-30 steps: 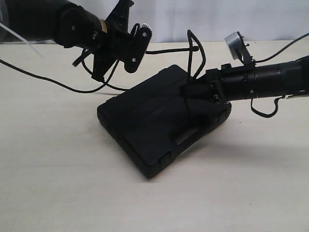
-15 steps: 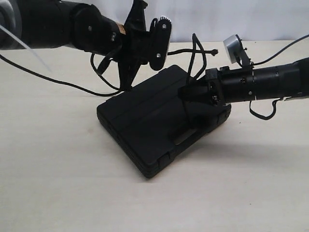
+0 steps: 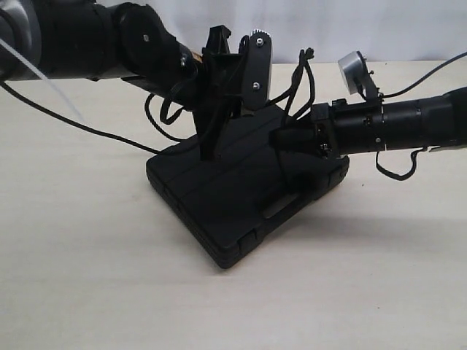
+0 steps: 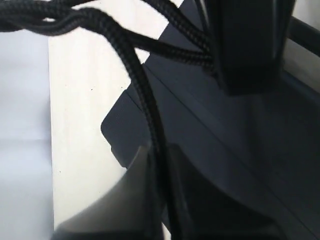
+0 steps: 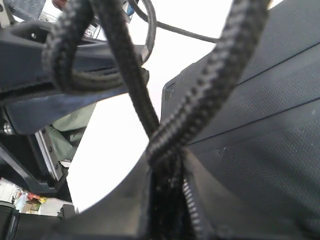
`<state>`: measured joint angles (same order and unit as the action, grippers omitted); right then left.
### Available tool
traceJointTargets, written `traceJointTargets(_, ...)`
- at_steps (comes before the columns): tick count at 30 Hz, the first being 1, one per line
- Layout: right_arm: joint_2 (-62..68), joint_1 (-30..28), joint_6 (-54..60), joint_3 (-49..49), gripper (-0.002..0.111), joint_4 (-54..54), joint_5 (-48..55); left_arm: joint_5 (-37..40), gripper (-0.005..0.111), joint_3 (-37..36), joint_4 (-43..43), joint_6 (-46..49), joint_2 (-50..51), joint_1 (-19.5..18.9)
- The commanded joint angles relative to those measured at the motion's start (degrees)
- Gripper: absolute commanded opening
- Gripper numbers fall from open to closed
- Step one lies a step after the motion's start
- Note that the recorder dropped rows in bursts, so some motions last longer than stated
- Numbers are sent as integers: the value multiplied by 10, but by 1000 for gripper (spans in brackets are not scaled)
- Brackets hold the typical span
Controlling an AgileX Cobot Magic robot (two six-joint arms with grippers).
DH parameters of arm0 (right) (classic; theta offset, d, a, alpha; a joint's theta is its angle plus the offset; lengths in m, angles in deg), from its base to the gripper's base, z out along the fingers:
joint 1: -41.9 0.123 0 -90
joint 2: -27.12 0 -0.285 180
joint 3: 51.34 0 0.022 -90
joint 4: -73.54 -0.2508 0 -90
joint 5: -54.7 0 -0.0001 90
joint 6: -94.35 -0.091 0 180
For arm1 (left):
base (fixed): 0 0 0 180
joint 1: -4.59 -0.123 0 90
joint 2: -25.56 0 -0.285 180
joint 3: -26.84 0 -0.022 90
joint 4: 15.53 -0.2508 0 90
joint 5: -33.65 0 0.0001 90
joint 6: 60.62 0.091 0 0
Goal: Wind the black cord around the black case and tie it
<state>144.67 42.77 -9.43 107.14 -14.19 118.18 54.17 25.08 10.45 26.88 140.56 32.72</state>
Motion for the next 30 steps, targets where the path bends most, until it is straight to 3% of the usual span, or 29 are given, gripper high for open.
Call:
traceJointTargets(1, 0, -1, 11, 3, 5, -13, 30, -3, 0, 0, 8, -4, -3, 2)
traceJointTargets(12, 0, -1, 27, 3, 5, -12, 65, 35, 0, 0, 8, -4, 2, 2)
traceJointTargets(23, 0, -1, 68, 3, 5, 67, 65, 40, 0, 0, 7, -4, 39, 4)
traceJointTargets(30, 1, -1, 74, 3, 5, 98, 23, -12, 0, 0, 7, -1, 55, 16)
